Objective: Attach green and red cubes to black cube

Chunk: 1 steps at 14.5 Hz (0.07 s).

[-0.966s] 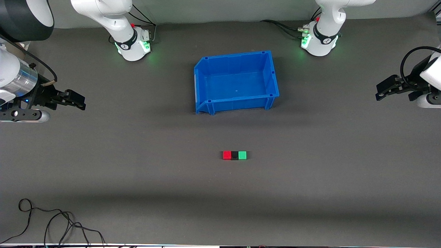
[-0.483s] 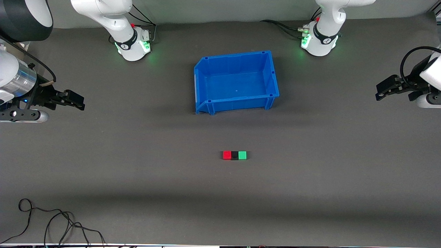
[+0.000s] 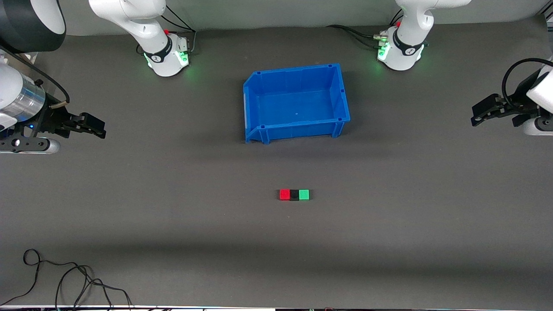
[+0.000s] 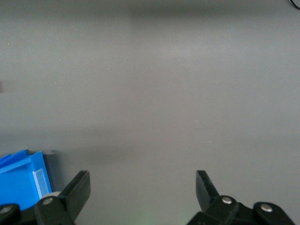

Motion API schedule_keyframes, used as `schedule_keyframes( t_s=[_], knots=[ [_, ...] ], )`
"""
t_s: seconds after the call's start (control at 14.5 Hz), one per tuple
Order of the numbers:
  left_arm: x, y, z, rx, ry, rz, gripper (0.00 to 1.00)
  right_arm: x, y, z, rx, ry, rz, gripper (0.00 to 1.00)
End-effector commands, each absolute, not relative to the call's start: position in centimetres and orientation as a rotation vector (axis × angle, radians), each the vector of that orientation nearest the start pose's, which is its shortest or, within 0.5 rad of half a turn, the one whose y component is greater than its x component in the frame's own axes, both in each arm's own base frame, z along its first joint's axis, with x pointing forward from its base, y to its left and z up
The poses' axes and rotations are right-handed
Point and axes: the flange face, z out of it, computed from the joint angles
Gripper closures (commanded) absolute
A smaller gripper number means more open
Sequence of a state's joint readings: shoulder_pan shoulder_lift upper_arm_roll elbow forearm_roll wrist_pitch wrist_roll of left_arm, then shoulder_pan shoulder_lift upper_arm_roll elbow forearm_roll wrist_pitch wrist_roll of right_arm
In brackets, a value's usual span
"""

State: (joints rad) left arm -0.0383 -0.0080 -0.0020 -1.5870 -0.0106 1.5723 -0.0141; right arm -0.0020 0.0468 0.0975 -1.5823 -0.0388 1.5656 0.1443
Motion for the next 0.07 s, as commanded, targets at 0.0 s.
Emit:
schedule_keyframes(
  t_s=[0.0],
  knots=[
    [54.91, -2.31, 62.80, -3.136, 0.060, 0.000, 0.00, 56.57, 4.75, 59.72, -3.187, 0.104, 0.086, 0.00]
  ],
)
